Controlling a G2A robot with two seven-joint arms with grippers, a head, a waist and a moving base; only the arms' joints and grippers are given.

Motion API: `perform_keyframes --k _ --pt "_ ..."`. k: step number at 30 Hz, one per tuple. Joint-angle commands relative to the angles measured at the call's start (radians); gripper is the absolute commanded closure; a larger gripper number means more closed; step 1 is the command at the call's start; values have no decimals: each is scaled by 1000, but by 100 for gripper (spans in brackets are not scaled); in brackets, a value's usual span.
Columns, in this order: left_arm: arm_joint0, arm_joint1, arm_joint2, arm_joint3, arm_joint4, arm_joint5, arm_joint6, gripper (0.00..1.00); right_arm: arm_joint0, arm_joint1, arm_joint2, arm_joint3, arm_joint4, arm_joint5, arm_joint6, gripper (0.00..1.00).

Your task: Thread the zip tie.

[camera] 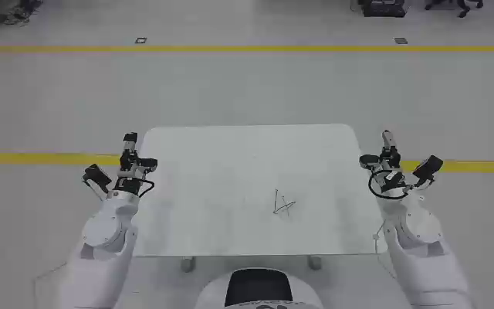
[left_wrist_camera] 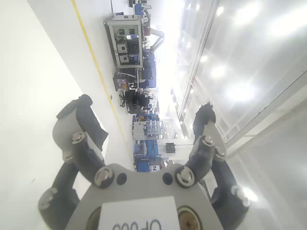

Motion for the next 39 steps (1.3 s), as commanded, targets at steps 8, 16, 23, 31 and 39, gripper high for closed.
perform_keyframes --k 8,16,23,31,39 --pt "0 0 0 0 0 0 0 0 9 13 -57 -4 -197 62 203 0" --pt "0 0 0 0 0 0 0 0 13 16 -60 0 -219 49 250 0" --pt "0 0 0 0 0 0 0 0 41 24 -67 -15 -346 69 301 0" --pt "0 0 0 0 0 0 0 0 167 40 -162 -23 -633 191 512 0" --pt "0 0 0 0 0 0 0 0 169 42 -179 -25 -664 181 545 0"
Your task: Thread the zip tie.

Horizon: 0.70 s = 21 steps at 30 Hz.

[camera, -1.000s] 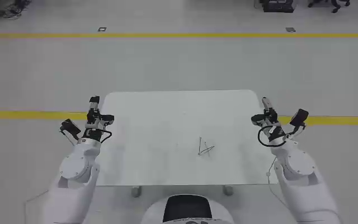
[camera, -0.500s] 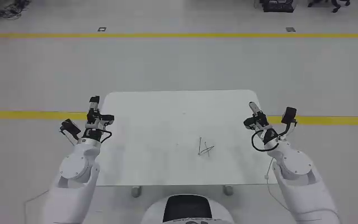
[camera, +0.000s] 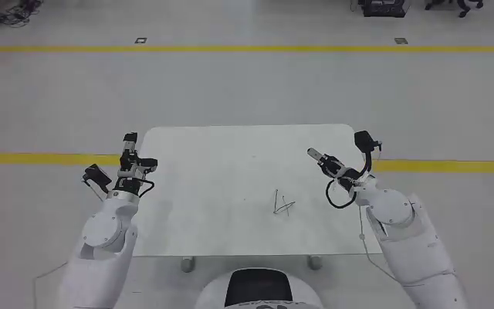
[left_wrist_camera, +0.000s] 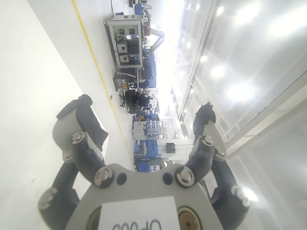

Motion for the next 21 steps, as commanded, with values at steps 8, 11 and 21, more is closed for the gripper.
perform_keyframes --k 8,11,21 --pt "0 0 0 0 0 0 0 0 7 2 -14 -9 -53 -4 10 0" --pt "0 0 0 0 0 0 0 0 45 8 -67 -22 -194 20 94 0" --pt "0 0 0 0 0 0 0 0 202 -2 -269 -2 -423 118 327 0"
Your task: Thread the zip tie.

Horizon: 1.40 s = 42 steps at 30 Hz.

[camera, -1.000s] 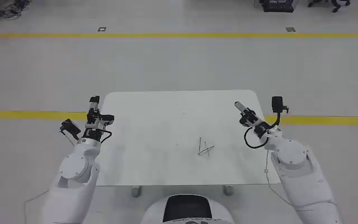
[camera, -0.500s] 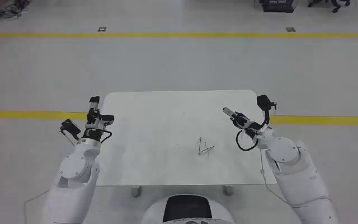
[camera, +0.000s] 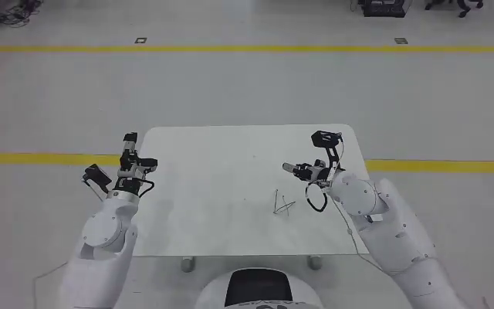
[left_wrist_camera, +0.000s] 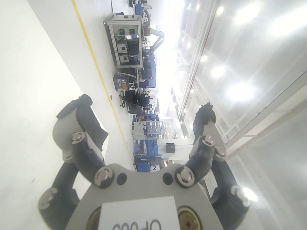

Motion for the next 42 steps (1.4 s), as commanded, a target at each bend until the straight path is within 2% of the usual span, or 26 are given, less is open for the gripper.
perform_keyframes --k 1,22,26,28,30,34,42 --pt "0 0 0 0 0 0 0 0 9 -1 -13 2 -1 -4 23 0" --pt "0 0 0 0 0 0 0 0 10 0 -18 8 -16 -11 30 0" --pt "0 0 0 0 0 0 0 0 42 -1 -57 35 -68 -7 124 0" --pt "0 0 0 0 0 0 0 0 72 -4 -91 59 -104 12 175 0" --pt "0 0 0 0 0 0 0 0 102 -11 -126 78 -124 33 206 0" --pt "0 0 0 0 0 0 0 0 143 -26 -189 123 -150 37 261 0" --pt "0 0 0 0 0 0 0 0 143 -26 -189 123 -150 37 261 0"
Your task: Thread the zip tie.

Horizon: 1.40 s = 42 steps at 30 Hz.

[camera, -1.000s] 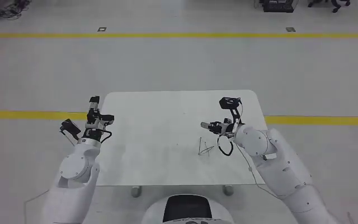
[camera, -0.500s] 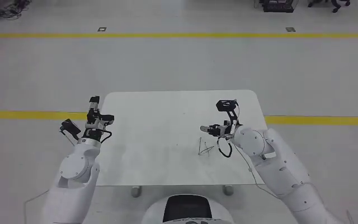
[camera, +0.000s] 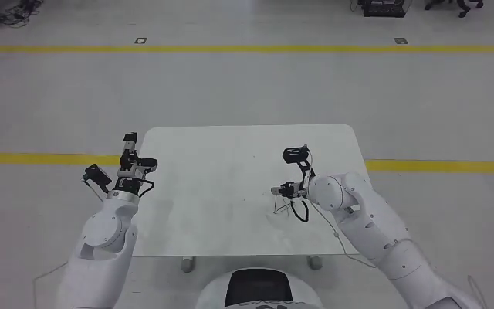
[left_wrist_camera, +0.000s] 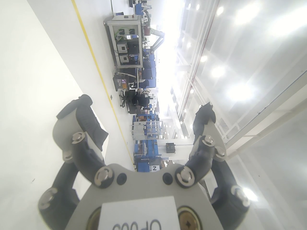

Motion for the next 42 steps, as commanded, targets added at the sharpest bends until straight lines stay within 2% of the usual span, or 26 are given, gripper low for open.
perform_keyframes --k 1,7,11,18,24,35,38,42 --pt "0 0 0 0 0 0 0 0 0 0 0 0 0 0 0 0" --pt "0 0 0 0 0 0 0 0 1 0 -6 13 -23 0 -5 0" --pt "0 0 0 0 0 0 0 0 31 -17 -29 65 -75 0 20 0" --pt "0 0 0 0 0 0 0 0 96 -77 -61 169 -152 0 92 0" --pt "0 0 0 0 0 0 0 0 125 -142 -77 241 -207 0 160 0" --pt "0 0 0 0 0 0 0 0 126 -146 -80 242 -207 0 164 0" --pt "0 0 0 0 0 0 0 0 120 -148 -91 249 -261 0 139 0" --pt "0 0 0 0 0 0 0 0 112 -166 -87 252 -319 0 160 0"
